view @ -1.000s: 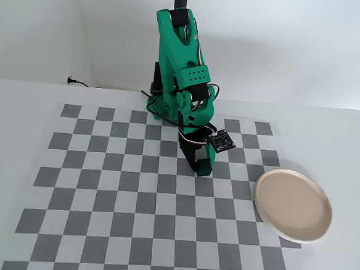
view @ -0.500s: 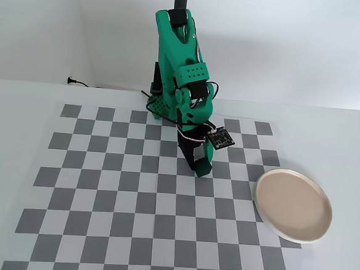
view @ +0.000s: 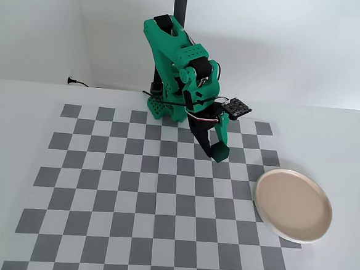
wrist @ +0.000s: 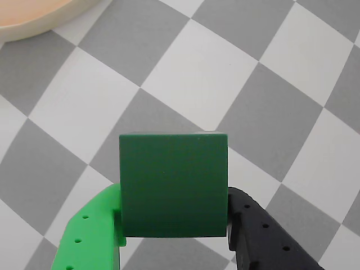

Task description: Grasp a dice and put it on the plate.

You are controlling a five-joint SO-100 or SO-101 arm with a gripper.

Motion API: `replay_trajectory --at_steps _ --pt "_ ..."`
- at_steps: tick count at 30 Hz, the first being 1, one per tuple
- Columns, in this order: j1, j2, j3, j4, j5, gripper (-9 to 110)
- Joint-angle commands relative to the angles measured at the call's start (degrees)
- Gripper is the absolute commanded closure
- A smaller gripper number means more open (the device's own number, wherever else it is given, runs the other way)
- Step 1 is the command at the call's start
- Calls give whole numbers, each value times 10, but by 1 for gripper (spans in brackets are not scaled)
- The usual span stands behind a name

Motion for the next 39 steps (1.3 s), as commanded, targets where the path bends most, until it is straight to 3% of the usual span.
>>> replay_trajectory --at_steps 1,15,32,39 --pt "-11 -60 -127 -7 6 106" --pt "-76 -279 -316 -49 37 106" --pt "-124 -677 -632 -121 49 106" --pt "-135 -767 -661 -176 64 101"
